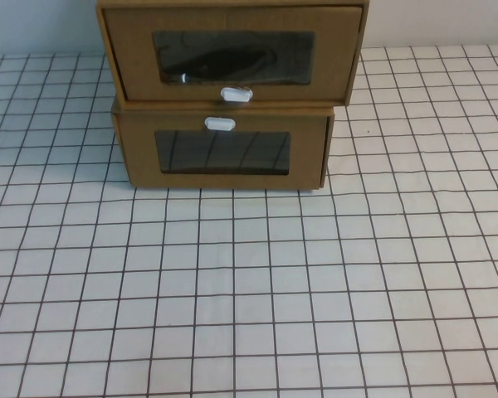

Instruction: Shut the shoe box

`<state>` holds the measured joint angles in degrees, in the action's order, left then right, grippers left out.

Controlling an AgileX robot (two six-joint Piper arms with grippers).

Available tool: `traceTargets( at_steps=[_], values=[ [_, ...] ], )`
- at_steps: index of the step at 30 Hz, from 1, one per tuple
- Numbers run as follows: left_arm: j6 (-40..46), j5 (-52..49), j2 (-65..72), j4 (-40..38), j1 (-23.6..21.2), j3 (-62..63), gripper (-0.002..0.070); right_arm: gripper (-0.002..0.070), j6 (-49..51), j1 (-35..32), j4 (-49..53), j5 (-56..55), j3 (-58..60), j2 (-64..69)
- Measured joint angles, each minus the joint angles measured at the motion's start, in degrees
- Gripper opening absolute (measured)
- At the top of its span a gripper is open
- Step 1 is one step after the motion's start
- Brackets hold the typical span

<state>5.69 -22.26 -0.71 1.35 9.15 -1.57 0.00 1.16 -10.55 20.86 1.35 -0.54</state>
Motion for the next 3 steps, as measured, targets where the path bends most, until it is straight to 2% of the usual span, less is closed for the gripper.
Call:
traceTargets(
  at_steps=[3],
  values=[
    [0.0,0.0,0.0,0.0,0.0,0.0,-0.0002,-0.0013,0.0,0.0,-0.4,0.0,0.0,0.0]
  ],
)
